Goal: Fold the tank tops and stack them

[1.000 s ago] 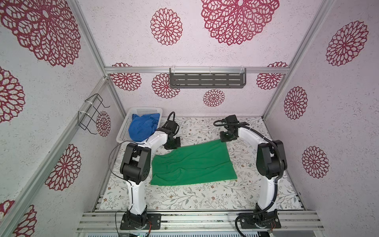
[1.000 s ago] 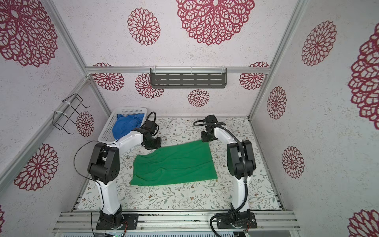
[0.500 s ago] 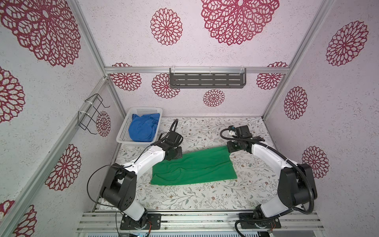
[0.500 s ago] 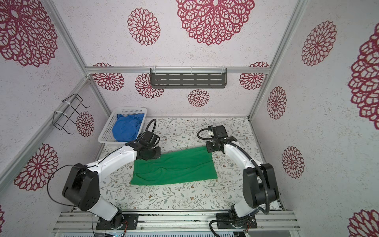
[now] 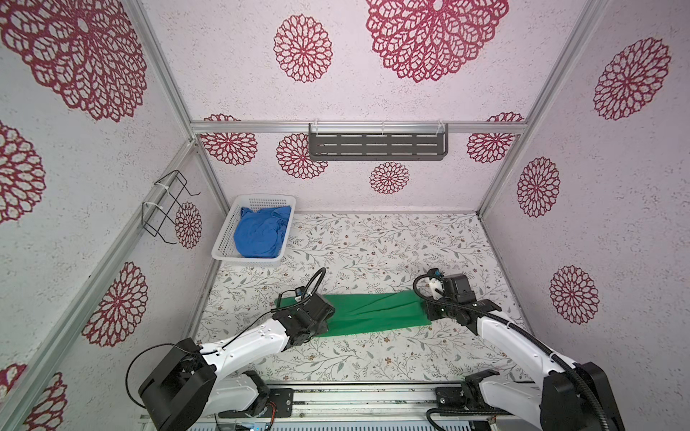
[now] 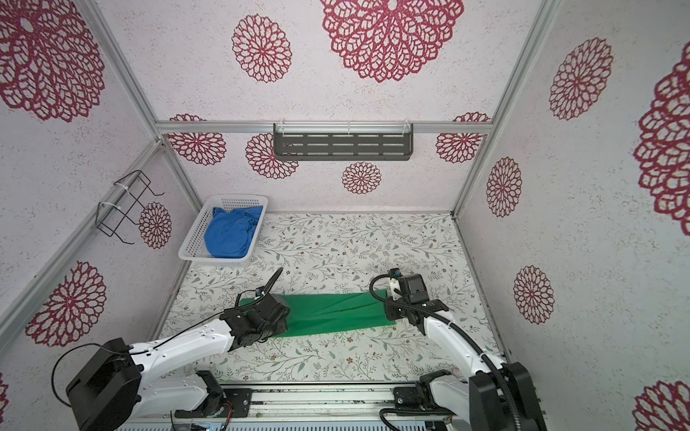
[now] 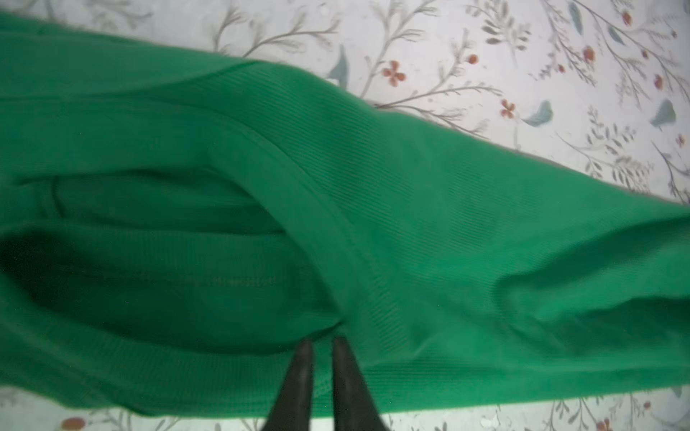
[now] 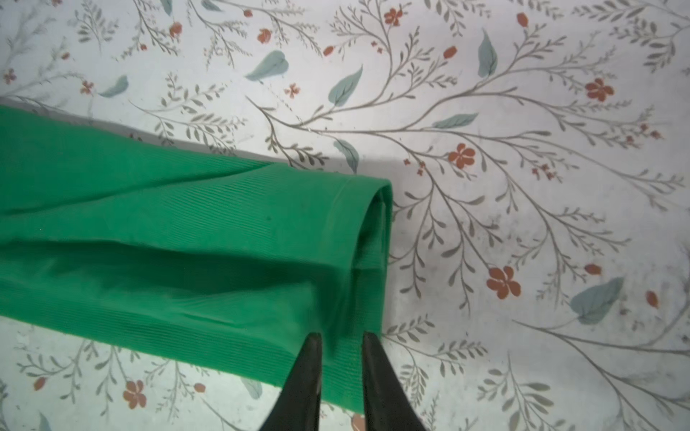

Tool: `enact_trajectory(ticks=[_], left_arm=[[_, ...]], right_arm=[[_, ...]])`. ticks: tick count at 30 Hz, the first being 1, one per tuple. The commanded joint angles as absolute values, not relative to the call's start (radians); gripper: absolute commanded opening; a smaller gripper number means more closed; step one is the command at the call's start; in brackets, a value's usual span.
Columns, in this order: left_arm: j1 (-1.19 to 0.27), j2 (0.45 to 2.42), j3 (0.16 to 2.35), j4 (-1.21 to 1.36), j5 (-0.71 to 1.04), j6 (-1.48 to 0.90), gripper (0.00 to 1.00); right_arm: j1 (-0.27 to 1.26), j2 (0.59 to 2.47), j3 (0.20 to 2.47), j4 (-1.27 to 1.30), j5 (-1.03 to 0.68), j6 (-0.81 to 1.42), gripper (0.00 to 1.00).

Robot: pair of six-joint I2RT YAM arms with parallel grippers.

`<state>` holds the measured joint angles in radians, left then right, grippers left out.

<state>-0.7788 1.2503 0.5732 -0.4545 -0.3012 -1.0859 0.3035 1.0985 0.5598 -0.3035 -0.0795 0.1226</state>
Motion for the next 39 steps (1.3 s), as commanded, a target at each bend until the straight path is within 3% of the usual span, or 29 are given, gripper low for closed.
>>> enact_trajectory(ticks=[1, 3, 5, 11, 18, 22, 28, 35, 39], left_arm=[[-0.793, 1.212, 0.597, -0.514, -0.389, -1.172, 0.52], [-0.795, 1.156, 0.637, -0.601, -0.416, -1.164, 0.6], [-0.795, 1.091, 0.668, -0.656, -0.425, -1.142, 0.63], [-0.767, 1.047, 0.682, -0.608, -0.374, -1.115, 0.54], [-0.762, 1.345, 0.759, -0.431, -0.281, -1.108, 0.43], [-0.76, 1.454, 0.748, -0.378, -0.283, -1.149, 0.4], [-0.715, 1.494, 0.623, -0.319, -0.274, -1.187, 0.38], [-0.716, 1.409, 0.716, -0.506, -0.296, -1.107, 0.44], [-0.713, 1.317, 0.765, -0.602, -0.306, -1.085, 0.47]], right_arm=[[0.301, 1.036, 0.582, -0.291, 0.004, 0.216, 0.42], [0.299, 1.025, 0.612, -0.333, 0.008, 0.223, 0.47], [0.3, 1.017, 0.651, -0.381, 0.016, 0.233, 0.49], [0.326, 1.101, 0.75, -0.432, -0.024, 0.429, 0.52], [0.482, 1.316, 0.766, -0.341, 0.042, 0.608, 0.3], [0.483, 1.408, 0.742, -0.285, 0.079, 0.619, 0.24], [0.35, 1.529, 0.744, -0.273, 0.133, 0.545, 0.22], [0.351, 1.394, 0.866, -0.394, 0.253, 0.407, 0.26], [0.383, 1.299, 0.854, -0.348, 0.157, 0.399, 0.27]])
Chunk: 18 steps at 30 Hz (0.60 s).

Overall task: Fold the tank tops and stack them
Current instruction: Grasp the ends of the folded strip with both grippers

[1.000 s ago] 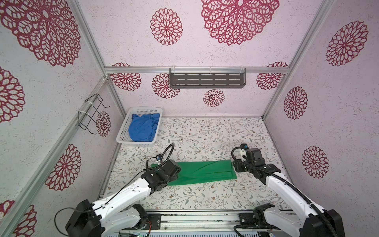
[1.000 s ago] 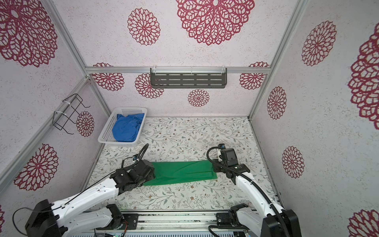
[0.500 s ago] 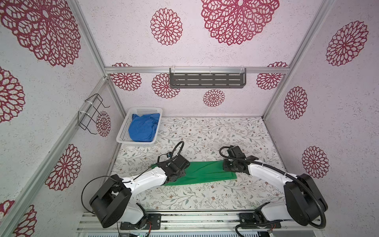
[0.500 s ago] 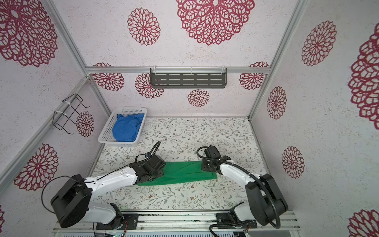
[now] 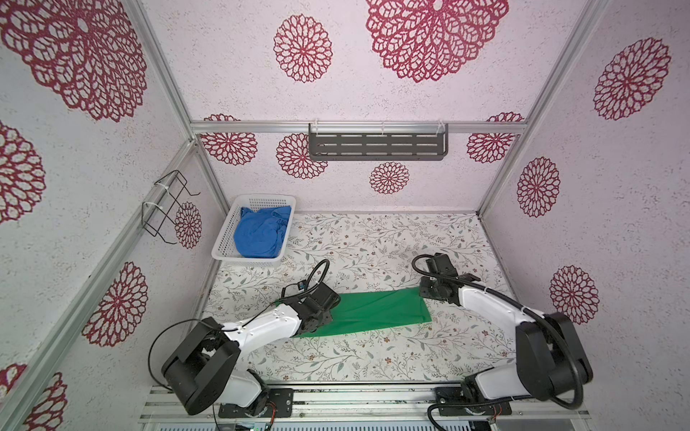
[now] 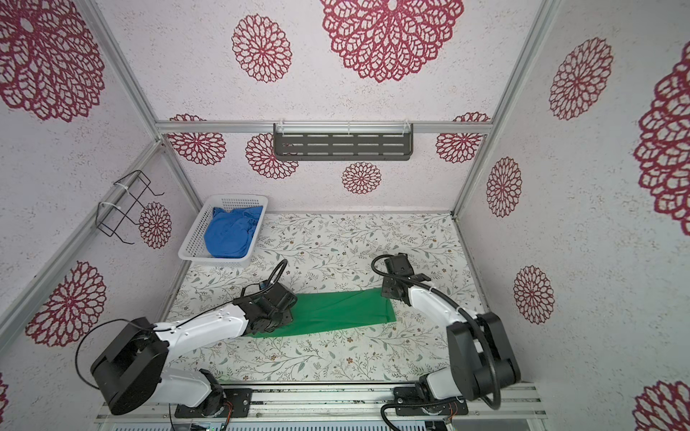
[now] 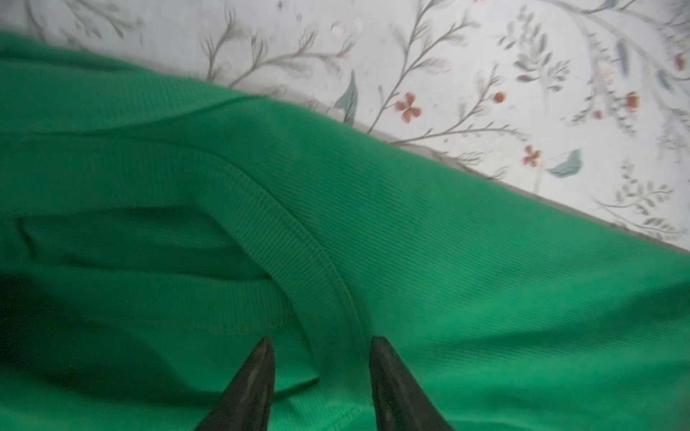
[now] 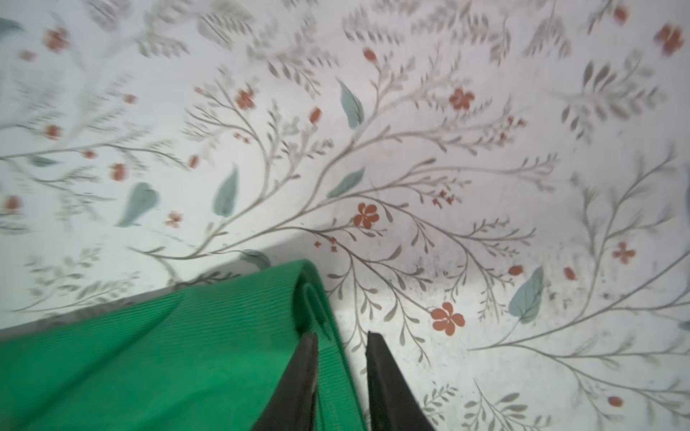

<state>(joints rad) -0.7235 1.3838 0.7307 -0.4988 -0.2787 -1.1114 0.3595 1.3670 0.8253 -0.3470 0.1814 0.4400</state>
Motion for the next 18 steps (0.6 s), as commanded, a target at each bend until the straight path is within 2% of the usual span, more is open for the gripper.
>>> enact_trajectory(ticks=[1, 5, 12, 18], left_arm=[[-0.701, 1.31, 0.759, -0.591, -0.295, -1.082, 0.47], [-0.634, 1.368, 0.742, -0.522, -0.213, -1.075, 0.43], [-0.626, 1.532, 0.737, -0.404, -0.206, -1.102, 0.35], [-0.59, 1.706, 0.819, -0.313, -0.202, -1.043, 0.36]], right_arm=[[0.399, 1.304, 0.86, -0.343, 0.134, 0.409, 0.27], [0.468, 1.424, 0.899, -0.346, 0.107, 0.443, 0.25], [0.485, 1.587, 0.884, -0.265, 0.052, 0.551, 0.17], [0.485, 1.573, 0.763, -0.316, 0.171, 0.65, 0.14]])
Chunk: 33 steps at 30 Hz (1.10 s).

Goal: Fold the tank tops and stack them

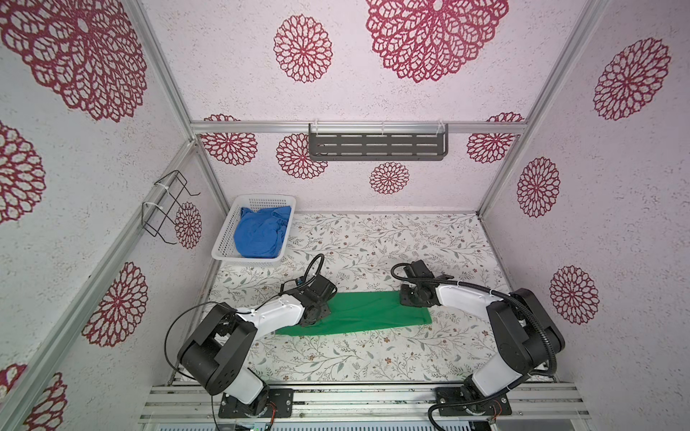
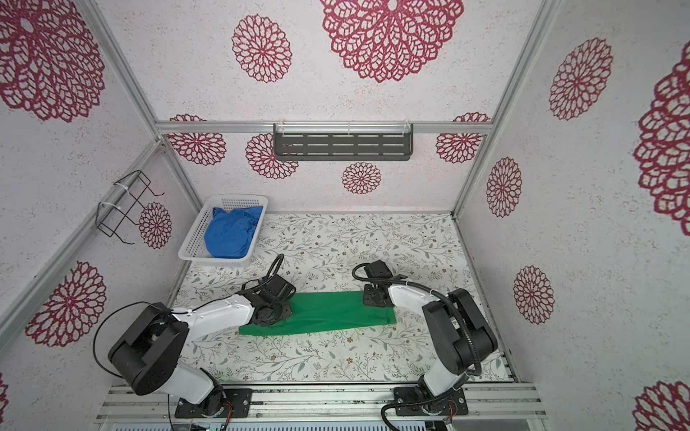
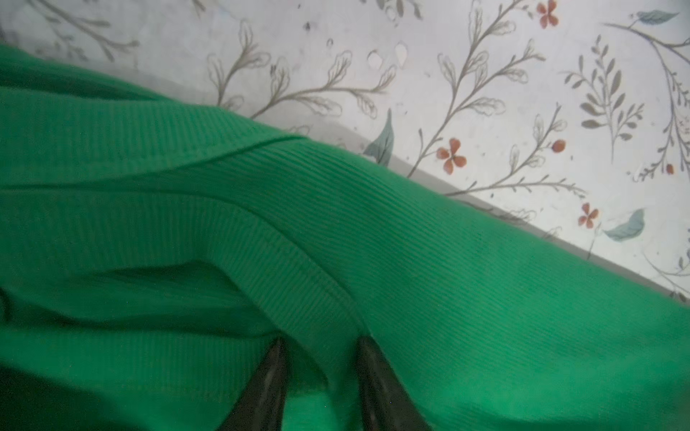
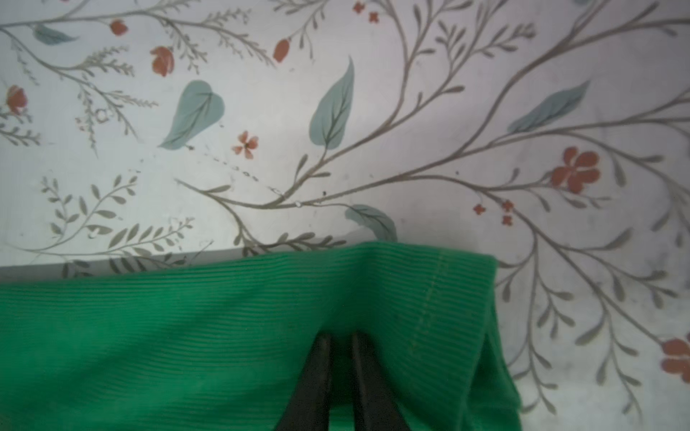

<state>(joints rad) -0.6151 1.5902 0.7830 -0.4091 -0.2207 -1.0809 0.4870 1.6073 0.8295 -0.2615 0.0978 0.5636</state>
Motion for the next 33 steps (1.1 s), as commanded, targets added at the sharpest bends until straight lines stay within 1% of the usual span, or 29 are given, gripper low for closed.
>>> enact_trajectory(ticks=[1, 3, 5, 7, 9, 10, 11, 13, 15, 16, 17, 18, 19, 20, 21, 22, 24, 26, 28, 30, 33], left_arm=[[-0.59, 1.741, 0.859, -0.316, -0.2, -1.012, 0.37], [-0.589, 1.834, 0.974, -0.348, -0.202, -0.918, 0.4], [-0.588, 1.928, 1.105, -0.388, -0.193, -0.824, 0.42], [-0.586, 2.049, 1.25, -0.427, -0.149, -0.719, 0.45], [-0.584, 2.146, 1.401, -0.456, -0.058, -0.581, 0.47], [-0.584, 2.188, 1.476, -0.482, -0.038, -0.514, 0.48], [-0.584, 2.212, 1.533, -0.495, -0.021, -0.447, 0.49], [-0.584, 2.218, 1.593, -0.489, 0.003, -0.364, 0.51], [-0.582, 2.198, 1.63, -0.492, 0.011, -0.31, 0.55], [-0.58, 2.181, 1.647, -0.499, 0.004, -0.294, 0.59], [-0.579, 2.16, 1.662, -0.513, -0.008, -0.279, 0.63], [-0.579, 2.141, 1.676, -0.534, -0.023, -0.268, 0.65], [-0.579, 2.115, 1.685, -0.555, -0.045, -0.261, 0.68], [-0.579, 2.086, 1.684, -0.573, -0.061, -0.261, 0.7], [-0.579, 2.061, 1.678, -0.582, -0.067, -0.263, 0.7], [-0.579, 2.034, 1.664, -0.587, -0.077, -0.271, 0.71], [-0.579, 2.001, 1.638, -0.608, -0.087, -0.308, 0.69], [-0.579, 1.984, 1.592, -0.611, -0.08, -0.371, 0.65], [-0.579, 1.987, 1.542, -0.584, -0.061, -0.43, 0.62], [-0.58, 2.012, 1.508, -0.556, -0.044, -0.48, 0.59], [-0.581, 2.067, 1.503, -0.546, -0.006, -0.533, 0.58]], right_arm=[[0.485, 1.549, 0.724, -0.308, 0.171, 0.674, 0.14], [0.499, 1.48, 0.615, -0.261, 0.138, 0.744, 0.15], [0.554, 1.43, 0.542, -0.249, 0.12, 0.807, 0.16], [0.658, 1.404, 0.513, -0.282, 0.127, 0.886, 0.16], [0.783, 1.376, 0.51, -0.319, 0.144, 0.978, 0.17], [0.873, 1.349, 0.522, -0.357, 0.172, 1.042, 0.17], [0.937, 1.323, 0.542, -0.407, 0.207, 1.088, 0.17], [1.01, 1.266, 0.587, -0.497, 0.287, 1.12, 0.22], [1.023, 1.198, 0.622, -0.545, 0.336, 1.11, 0.33], [1.02, 1.159, 0.634, -0.552, 0.357, 1.102, 0.43], [1.01, 1.122, 0.641, -0.554, 0.374, 1.097, 0.61], [0.999, 1.096, 0.64, -0.549, 0.378, 1.089, 0.77], [0.979, 1.07, 0.633, -0.526, 0.365, 1.056, 0.8], [0.956, 1.051, 0.626, -0.501, 0.331, 1.012, 0.8], [0.941, 1.042, 0.622, -0.487, 0.308, 0.985, 0.77], [0.933, 1.036, 0.621, -0.479, 0.294, 0.967, 0.72], [0.933, 1.04, 0.627, -0.45, 0.262, 0.942, 0.55], [0.934, 1.068, 0.626, -0.395, 0.2, 0.921, 0.39], [0.936, 1.115, 0.621, -0.339, 0.133, 0.909, 0.27], [0.94, 1.174, 0.628, -0.327, 0.095, 0.892, 0.2], [0.943, 1.245, 0.627, -0.318, 0.084, 0.875, 0.19]])
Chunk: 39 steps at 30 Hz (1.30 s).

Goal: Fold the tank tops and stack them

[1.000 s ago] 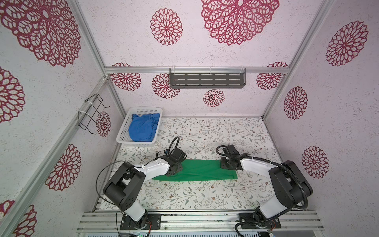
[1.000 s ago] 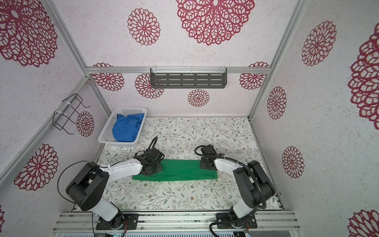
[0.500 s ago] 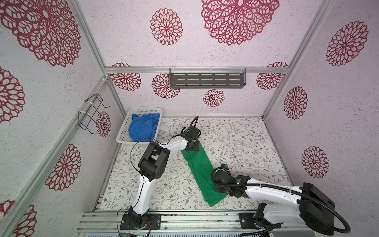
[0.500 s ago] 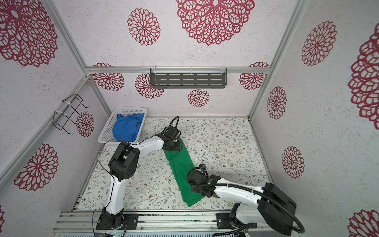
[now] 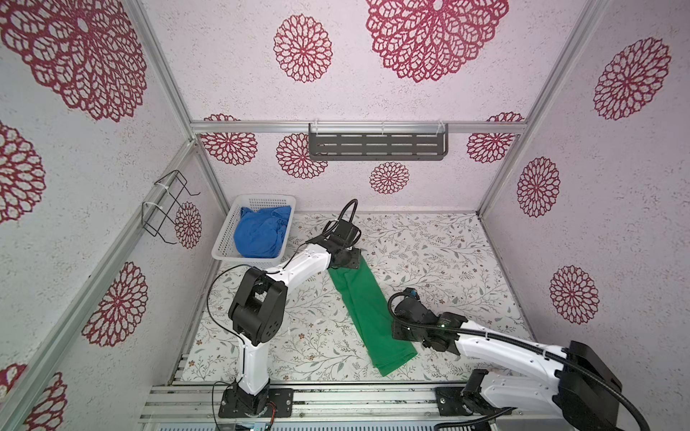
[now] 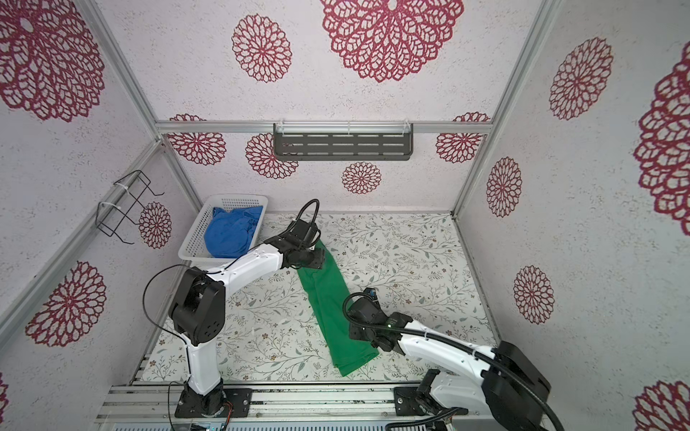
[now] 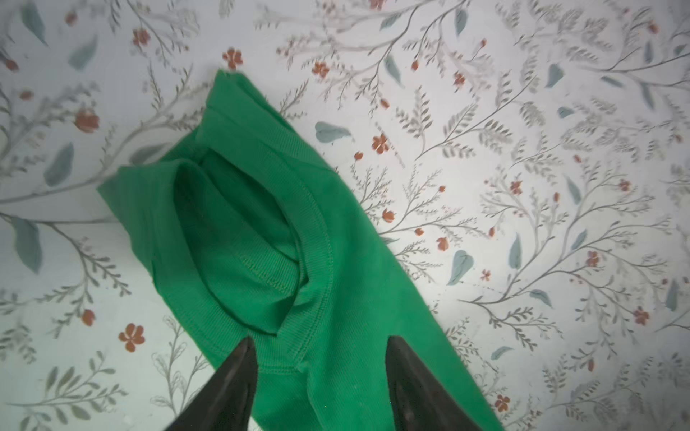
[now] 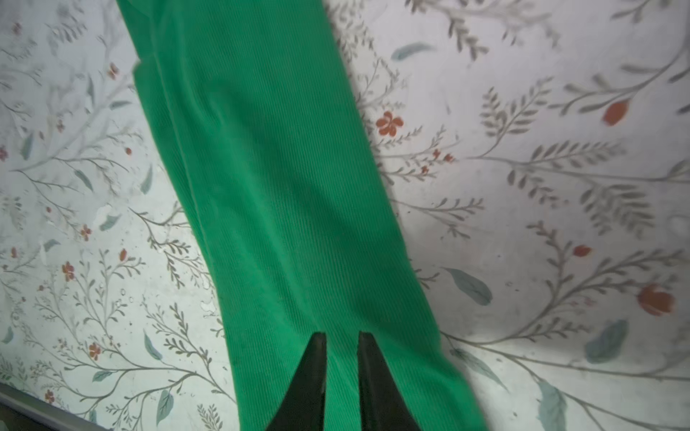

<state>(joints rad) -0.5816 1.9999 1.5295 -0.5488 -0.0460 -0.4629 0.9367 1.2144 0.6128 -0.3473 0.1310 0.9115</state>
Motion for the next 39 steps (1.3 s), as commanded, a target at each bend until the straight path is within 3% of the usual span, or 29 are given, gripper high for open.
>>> enact_trajectory(ticks=[1, 5, 11, 16, 22, 27, 32, 39], left_arm=[[-0.581, 2.085, 1.504, -0.535, 0.0, -0.543, 0.58], [-0.58, 2.169, 1.557, -0.542, -0.001, -0.56, 0.57], [-0.581, 2.308, 1.705, -0.574, 0.041, -0.523, 0.57], [-0.581, 2.325, 1.853, -0.666, 0.025, -0.431, 0.63], [-0.584, 2.127, 1.863, -0.76, -0.021, -0.362, 0.86], [-0.624, 1.838, 1.685, -0.785, -0.103, -0.414, 0.91], [-0.68, 1.525, 1.32, -0.735, -0.025, -0.65, 0.89], [-0.847, 1.169, 0.868, -0.604, 0.056, -1.074, 0.69]], right_arm=[[0.942, 1.26, 0.615, -0.3, 0.086, 0.877, 0.19], [0.973, 1.307, 0.556, -0.243, 0.096, 0.945, 0.17], [1.151, 1.406, 0.556, -0.089, 0.105, 1.105, 0.18], [1.194, 1.445, 0.741, -0.206, 0.198, 1.084, 0.42], [1.156, 1.3, 0.757, -0.325, 0.209, 1.096, 0.55], [1.126, 1.151, 0.655, -0.375, 0.118, 1.134, 0.55], [1.069, 0.988, 0.497, -0.328, -0.011, 1.183, 0.47], [1.001, 0.923, 0.413, -0.274, -0.113, 1.164, 0.41]])
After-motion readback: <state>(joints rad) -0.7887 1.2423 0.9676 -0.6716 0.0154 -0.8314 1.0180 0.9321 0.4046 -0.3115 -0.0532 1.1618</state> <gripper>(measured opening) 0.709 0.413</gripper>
